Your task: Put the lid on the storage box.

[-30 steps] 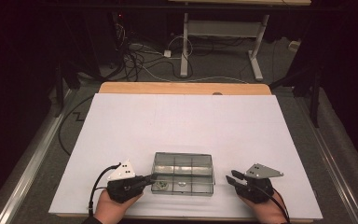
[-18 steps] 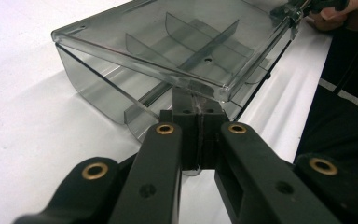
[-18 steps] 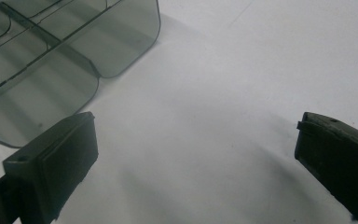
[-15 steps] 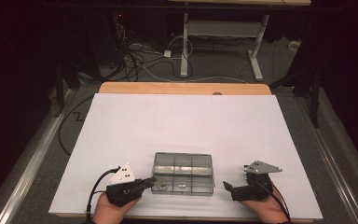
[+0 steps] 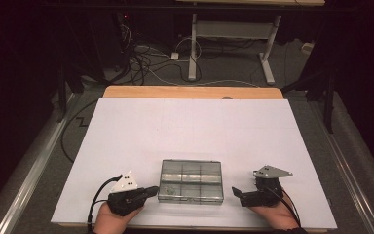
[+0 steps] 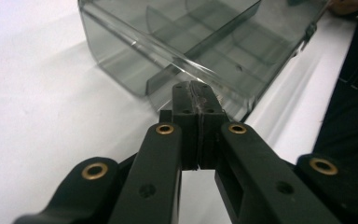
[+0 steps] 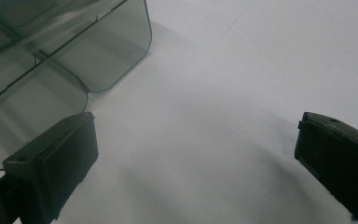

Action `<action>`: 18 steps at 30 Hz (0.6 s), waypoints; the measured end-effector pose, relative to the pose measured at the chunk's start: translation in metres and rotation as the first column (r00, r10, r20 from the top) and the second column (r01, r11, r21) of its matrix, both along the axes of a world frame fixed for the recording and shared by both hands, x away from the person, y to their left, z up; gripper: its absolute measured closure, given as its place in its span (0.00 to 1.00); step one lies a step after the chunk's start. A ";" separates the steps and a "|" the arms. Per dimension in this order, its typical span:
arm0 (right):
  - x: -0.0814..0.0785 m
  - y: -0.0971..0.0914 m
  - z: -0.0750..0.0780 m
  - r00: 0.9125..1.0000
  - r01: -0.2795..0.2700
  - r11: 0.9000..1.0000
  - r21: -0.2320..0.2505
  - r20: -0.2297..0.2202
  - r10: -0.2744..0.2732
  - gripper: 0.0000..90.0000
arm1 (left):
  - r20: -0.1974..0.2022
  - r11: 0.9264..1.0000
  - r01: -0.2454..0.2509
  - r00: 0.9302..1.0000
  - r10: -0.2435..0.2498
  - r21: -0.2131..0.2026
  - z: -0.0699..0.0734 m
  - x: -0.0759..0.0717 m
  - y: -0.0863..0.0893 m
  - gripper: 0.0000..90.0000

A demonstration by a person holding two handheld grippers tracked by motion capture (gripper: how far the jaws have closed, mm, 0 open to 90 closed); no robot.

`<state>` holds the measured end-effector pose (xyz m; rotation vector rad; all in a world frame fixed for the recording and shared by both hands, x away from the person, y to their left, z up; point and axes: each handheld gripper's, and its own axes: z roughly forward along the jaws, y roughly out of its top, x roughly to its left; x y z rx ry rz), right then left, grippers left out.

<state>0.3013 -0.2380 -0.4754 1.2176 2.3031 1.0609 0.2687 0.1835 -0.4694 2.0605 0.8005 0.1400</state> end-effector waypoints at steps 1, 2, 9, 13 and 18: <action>0.000 0.000 0.000 1.000 -0.002 1.000 -0.001 0.004 0.002 0.01 | -0.007 1.000 -0.001 1.000 0.001 -0.004 -0.001 0.001 0.001 0.97; 0.000 0.000 0.000 1.000 -0.001 1.000 0.000 0.004 0.001 0.01 | -0.010 1.000 -0.003 1.000 0.003 -0.005 -0.002 0.002 0.001 0.97; -0.001 0.000 0.001 1.000 -0.002 1.000 0.001 0.008 0.002 0.01 | -0.012 0.999 -0.036 0.999 0.036 0.028 -0.010 0.013 0.004 0.96; -0.001 -0.002 0.001 1.000 0.001 1.000 0.000 0.013 -0.001 0.01 | -0.010 0.998 -0.057 0.998 0.058 0.041 -0.012 0.022 0.006 0.96; -0.001 -0.005 0.002 1.000 0.015 1.000 0.005 0.016 -0.015 0.01 | 0.013 0.993 -0.106 0.994 0.105 0.053 -0.012 0.034 0.013 0.96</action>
